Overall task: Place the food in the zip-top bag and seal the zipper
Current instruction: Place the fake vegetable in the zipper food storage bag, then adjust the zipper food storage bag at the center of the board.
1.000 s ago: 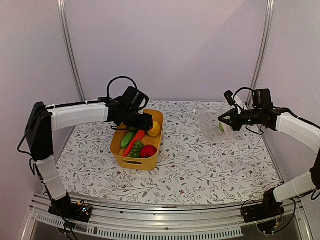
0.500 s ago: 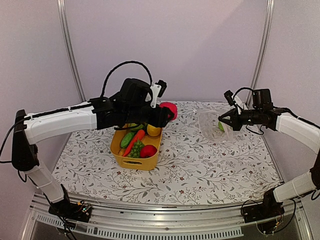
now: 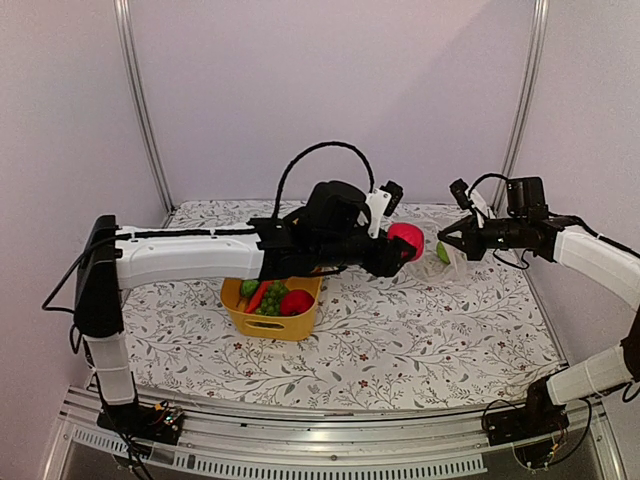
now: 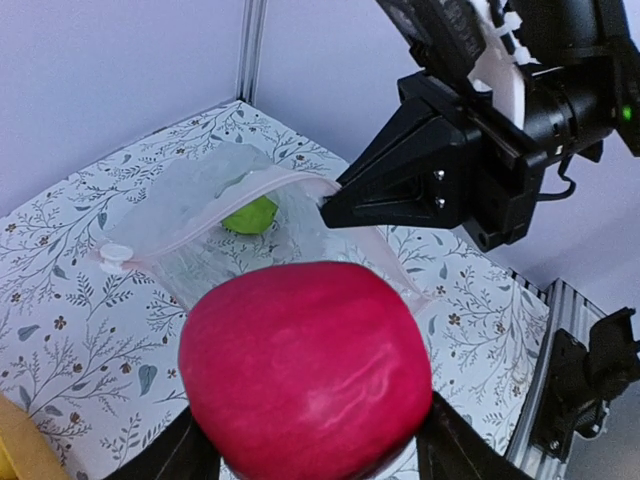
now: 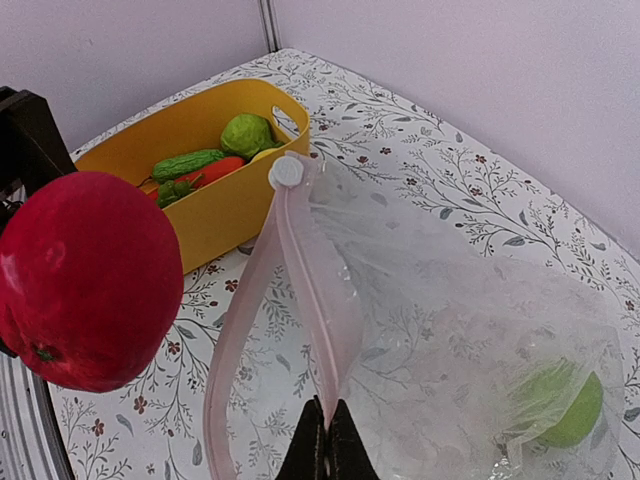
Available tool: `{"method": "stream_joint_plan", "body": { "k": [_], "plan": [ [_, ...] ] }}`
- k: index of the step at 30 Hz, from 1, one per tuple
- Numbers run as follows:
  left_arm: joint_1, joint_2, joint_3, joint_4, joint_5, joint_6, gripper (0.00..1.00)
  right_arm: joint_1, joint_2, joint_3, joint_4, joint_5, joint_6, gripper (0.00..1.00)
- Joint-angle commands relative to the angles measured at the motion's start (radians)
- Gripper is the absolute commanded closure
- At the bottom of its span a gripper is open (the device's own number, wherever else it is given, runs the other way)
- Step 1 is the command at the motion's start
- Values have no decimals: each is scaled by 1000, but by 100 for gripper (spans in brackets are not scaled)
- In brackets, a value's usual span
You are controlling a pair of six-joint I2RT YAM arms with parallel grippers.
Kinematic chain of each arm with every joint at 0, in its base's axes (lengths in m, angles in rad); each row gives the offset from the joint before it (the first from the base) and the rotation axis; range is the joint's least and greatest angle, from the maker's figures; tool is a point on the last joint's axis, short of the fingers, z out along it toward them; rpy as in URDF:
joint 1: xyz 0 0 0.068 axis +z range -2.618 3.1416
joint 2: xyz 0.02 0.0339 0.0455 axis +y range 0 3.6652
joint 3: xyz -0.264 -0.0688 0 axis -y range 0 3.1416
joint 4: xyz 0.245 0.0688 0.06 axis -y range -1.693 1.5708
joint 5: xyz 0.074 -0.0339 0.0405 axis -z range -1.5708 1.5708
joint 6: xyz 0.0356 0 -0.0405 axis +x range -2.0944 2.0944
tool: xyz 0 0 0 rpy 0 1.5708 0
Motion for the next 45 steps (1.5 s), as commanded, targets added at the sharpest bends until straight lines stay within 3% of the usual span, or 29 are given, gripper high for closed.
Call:
{"method": "stream_joint_plan", "body": {
  "k": [1,9,12,14,23,27,30,38,45],
  "plan": [
    [-17,96,120,5,-29,-41,37,-6,-17,-8,-4,-21,11,100],
    [-17,265,351,-107,-135,-86,17,-14,-16,-6,-5,-35,22,100],
    [-20,276,376,-118,-153,-80,6,-18,-14,-5,-7,-38,25,100],
    [-24,258,369,-112,-152,-67,5,-21,-15,-3,-7,-38,26,100],
    [-55,-8,83,82,-231,46,9,-27,-14,-5,-8,-29,23,100],
    [-54,-86,-54,92,-330,-41,12,-29,-15,-5,-6,-28,23,100],
    [-55,-86,-127,118,-324,-167,20,-30,-11,-7,-6,-26,18,100],
    [-50,76,-3,70,-289,-348,29,-30,-5,-8,-6,-25,16,100],
    [-11,245,180,-100,-285,-478,37,-29,-6,-9,-5,-24,11,100]
  ]
}}
